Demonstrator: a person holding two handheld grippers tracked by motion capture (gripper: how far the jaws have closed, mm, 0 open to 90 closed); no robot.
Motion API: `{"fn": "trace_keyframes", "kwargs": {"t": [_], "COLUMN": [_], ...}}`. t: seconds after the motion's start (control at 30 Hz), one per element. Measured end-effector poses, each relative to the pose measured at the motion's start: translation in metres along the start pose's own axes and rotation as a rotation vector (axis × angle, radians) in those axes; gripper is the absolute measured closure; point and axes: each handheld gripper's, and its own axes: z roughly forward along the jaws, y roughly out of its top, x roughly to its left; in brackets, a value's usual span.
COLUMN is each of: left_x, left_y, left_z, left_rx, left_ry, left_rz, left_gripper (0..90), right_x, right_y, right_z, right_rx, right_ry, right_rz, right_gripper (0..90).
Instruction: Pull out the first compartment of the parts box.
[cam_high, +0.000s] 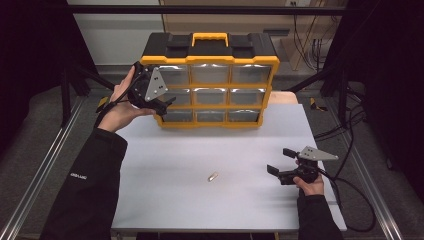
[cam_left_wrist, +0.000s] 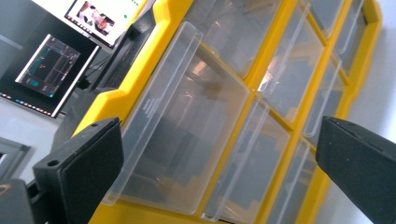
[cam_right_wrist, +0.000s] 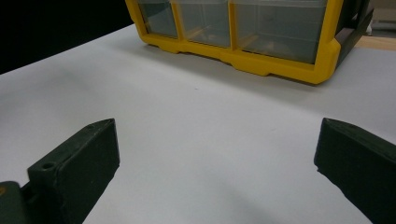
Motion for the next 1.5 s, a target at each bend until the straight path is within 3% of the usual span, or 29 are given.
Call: {"fn": "trace_keyframes", "kwargs": {"t": [0.17, 0.4, 0.7, 0.93, 1.1, 1.37, 1.5], "left_x": [0.002, 0.002, 0.002, 0.001, 0.001, -0.001, -0.001], "left_y": [0.001, 0.001, 0.0, 0.0, 0.0, 0.0, 0.001], "left_z": [0.004, 0.01, 0.015, 0.018, 0.02, 0.021, 0.019], "left_rx": [0.012, 0.027, 0.055, 0.072, 0.091, 0.105, 0.117], "left_ry": [0.013, 0.027, 0.039, 0.057, 0.079, 0.107, 0.132], "left_rz": [0.034, 0.049, 0.118, 0.146, 0.193, 0.225, 0.27], "left_gripper": [0.6, 0.6, 0.7, 2.1, 4.1, 9.4, 16.3], "right_x": [0.0, 0.0, 0.0, 0.0, 0.0, 0.0, 0.0], "right_y": [0.0, 0.0, 0.0, 0.0, 0.0, 0.0, 0.0], "right_z": [0.0, 0.0, 0.0, 0.0, 0.0, 0.0, 0.0], "right_rx": [0.0, 0.001, 0.0, -0.001, 0.001, 0.0, -0.001], "right_ry": [-0.001, -0.001, -0.001, -0.002, -0.002, -0.003, -0.003], "right_rz": [-0.001, -0.001, -0.001, -0.001, -0.001, 0.0, 0.0], "right_gripper": [0.9, 0.8, 0.8, 0.9, 0.9, 0.9, 0.8]}}
